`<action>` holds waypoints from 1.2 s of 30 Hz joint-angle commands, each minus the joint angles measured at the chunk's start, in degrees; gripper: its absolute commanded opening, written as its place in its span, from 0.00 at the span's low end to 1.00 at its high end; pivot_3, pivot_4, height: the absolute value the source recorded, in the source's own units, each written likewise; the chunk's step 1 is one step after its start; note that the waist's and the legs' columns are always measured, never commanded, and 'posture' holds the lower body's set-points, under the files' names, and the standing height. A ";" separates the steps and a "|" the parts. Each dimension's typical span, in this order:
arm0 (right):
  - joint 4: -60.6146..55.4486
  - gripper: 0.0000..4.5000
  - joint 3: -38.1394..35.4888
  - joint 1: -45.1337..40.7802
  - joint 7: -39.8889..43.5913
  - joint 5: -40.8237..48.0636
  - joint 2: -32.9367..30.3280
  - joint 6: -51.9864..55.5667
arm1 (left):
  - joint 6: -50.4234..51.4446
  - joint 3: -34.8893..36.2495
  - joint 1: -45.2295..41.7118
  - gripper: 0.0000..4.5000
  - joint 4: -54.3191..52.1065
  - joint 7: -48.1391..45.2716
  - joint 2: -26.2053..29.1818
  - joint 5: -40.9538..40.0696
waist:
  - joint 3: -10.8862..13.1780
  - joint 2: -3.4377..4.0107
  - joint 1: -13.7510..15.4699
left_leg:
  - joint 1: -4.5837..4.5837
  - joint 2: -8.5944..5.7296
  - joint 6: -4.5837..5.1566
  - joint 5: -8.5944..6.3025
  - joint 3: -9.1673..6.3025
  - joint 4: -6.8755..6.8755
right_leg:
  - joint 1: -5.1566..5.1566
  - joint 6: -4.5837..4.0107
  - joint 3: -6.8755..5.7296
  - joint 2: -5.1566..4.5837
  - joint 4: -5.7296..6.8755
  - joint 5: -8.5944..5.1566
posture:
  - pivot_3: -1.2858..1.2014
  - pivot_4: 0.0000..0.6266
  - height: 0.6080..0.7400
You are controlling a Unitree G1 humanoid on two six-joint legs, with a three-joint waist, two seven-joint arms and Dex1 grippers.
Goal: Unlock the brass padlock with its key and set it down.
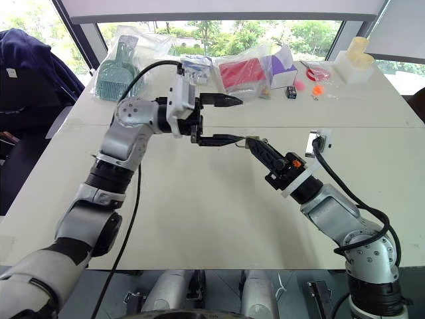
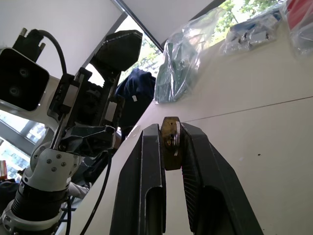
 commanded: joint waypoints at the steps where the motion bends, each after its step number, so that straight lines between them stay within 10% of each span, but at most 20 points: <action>1: -0.32 0.00 -1.76 -1.19 0.41 0.57 0.52 -0.81 | 0.28 1.08 -0.15 0.85 -2.52 0.49 0.36 -0.80 | 0.00 0.00 -0.05 | 0.00 0.00 0.00 0.00 0.00 0.00 | 0.00 0.00 0.00 0.00 0.00 0.00 | 0.52 0.24 0.96; 36: -6.58 0.00 -0.41 1.42 -1.88 4.84 1.12 -0.86 | -12.33 0.98 -3.67 0.85 14.10 1.94 -3.50 4.68 | 0.00 0.00 -0.03 | -0.01 0.00 0.00 0.00 0.00 0.00 | -0.01 0.00 0.00 -0.02 -0.01 0.00 | 0.52 0.24 0.96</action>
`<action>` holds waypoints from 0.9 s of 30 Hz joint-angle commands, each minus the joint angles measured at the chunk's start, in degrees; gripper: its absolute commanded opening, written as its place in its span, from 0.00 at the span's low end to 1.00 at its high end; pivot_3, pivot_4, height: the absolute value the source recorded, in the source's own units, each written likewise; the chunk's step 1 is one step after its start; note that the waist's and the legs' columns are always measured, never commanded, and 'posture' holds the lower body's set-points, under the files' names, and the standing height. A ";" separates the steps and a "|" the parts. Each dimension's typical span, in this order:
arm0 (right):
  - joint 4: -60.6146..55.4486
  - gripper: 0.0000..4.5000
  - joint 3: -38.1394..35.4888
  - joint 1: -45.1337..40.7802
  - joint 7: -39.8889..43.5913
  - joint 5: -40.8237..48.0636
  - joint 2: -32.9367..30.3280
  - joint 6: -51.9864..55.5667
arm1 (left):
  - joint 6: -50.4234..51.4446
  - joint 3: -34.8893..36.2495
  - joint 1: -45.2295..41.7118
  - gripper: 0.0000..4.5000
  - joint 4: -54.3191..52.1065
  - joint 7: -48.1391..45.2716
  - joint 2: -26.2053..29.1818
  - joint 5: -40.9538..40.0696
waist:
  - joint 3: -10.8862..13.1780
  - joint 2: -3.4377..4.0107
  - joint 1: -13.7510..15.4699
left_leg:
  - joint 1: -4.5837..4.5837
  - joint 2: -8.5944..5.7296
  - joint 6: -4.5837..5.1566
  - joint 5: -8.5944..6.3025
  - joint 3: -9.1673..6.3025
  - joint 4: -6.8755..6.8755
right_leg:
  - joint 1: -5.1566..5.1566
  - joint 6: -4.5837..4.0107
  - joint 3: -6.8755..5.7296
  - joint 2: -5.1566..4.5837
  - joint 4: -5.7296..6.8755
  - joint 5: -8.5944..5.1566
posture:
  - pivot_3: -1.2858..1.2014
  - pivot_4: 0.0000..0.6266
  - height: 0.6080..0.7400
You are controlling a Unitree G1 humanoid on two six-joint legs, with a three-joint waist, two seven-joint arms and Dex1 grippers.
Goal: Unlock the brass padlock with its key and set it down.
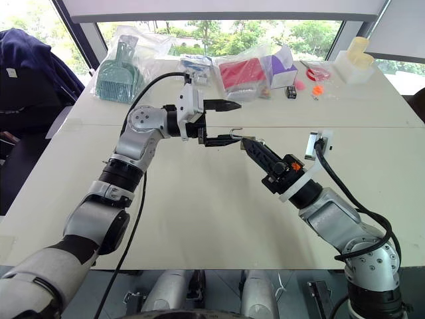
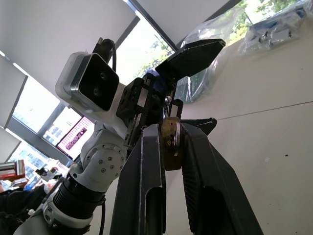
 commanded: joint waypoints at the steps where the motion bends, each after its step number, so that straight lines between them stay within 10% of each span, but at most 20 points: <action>1: -1.86 0.00 -0.30 0.02 -0.02 1.17 0.25 -0.83 | -0.82 0.91 -0.60 0.85 -1.07 0.30 0.33 0.17 | 0.00 0.00 -0.01 | 0.00 0.00 0.00 0.00 0.00 0.00 | 0.00 0.00 0.00 0.00 0.00 0.00 | 0.52 0.24 0.96; 21: 36.68 0.00 6.97 -15.80 -0.29 -14.37 5.63 10.37 | 42.76 4.67 25.57 0.85 -39.27 7.96 14.92 -10.86 | 0.07 0.13 -1.67 | 0.02 0.01 -0.10 0.05 -0.02 -0.05 | -0.04 -0.01 0.04 0.04 0.08 0.00 | 0.52 0.24 0.96; 27: 37.74 0.76 7.40 -18.00 6.10 -23.24 2.13 14.57 | 43.34 4.67 26.31 0.86 -40.68 10.66 15.21 -11.20 | 0.07 0.14 -1.58 | 0.02 0.00 -0.17 0.09 -0.01 -0.07 | -0.02 0.00 0.03 0.05 0.07 0.00 | 0.52 0.24 0.96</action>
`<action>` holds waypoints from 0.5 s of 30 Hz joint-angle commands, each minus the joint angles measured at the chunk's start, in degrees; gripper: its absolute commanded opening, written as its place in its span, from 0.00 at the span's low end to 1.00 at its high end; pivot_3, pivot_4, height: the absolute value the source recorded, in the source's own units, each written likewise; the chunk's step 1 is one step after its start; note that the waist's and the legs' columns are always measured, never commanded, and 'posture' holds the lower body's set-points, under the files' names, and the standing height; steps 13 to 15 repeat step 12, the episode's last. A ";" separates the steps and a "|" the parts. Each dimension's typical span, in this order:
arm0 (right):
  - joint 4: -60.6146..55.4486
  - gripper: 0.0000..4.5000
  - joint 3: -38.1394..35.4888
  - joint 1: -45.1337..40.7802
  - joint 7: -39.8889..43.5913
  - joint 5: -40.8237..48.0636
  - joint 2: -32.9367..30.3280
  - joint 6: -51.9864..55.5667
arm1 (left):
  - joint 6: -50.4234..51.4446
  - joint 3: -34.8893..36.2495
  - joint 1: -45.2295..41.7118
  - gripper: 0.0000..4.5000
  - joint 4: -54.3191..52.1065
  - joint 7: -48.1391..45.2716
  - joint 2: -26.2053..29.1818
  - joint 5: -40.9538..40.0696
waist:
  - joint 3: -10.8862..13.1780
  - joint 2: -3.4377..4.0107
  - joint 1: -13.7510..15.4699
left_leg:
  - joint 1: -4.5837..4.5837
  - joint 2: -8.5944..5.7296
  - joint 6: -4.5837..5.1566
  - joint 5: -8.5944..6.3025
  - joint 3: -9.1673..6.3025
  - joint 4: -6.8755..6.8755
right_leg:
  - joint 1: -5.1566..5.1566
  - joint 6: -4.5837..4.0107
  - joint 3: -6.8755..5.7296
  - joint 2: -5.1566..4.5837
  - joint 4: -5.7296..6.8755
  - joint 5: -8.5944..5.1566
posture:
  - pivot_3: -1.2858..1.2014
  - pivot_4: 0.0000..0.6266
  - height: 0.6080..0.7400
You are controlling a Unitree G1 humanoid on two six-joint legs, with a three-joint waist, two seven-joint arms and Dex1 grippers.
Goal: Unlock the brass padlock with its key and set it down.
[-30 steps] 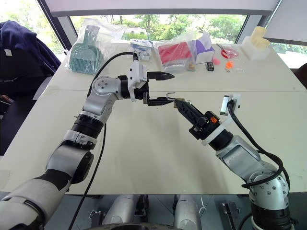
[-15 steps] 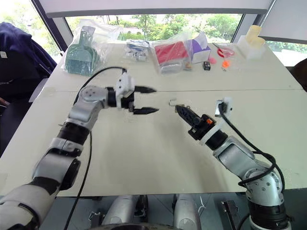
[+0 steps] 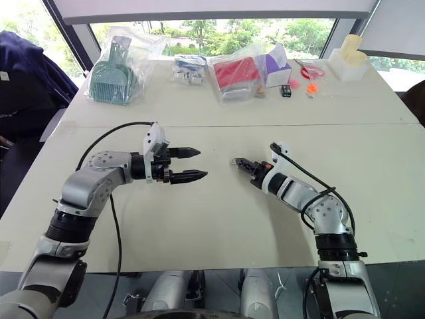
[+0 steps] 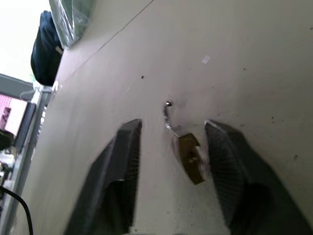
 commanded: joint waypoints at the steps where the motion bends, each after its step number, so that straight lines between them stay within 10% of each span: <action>1: -5.20 0.89 0.33 0.93 4.34 -6.49 -6.37 2.41 | -0.03 0.81 -0.04 0.86 -2.54 0.88 0.53 -1.04 | 0.00 0.00 0.18 | 0.00 0.00 0.00 0.00 0.00 0.00 | 0.00 0.00 0.00 0.00 0.00 0.00 | 0.52 0.24 0.96; 8: -26.54 0.99 -4.95 16.24 15.23 -19.18 -27.97 0.73 | 0.41 1.45 0.06 0.86 -1.90 1.13 0.95 -2.21 | 0.04 0.10 0.33 | -0.10 -0.20 -0.06 0.02 -0.05 0.01 | 0.01 0.04 0.00 -0.16 -0.10 -0.04 | 0.52 0.24 0.96; 15: -32.98 0.99 -16.88 25.43 19.90 -17.69 -27.25 -3.30 | 1.43 1.45 1.25 0.86 -2.48 1.32 1.10 -3.14 | 0.04 0.08 0.23 | -0.05 -0.14 0.05 -0.04 -0.07 -0.01 | 0.02 0.13 -0.01 -0.09 -0.06 -0.08 | 0.52 0.24 0.96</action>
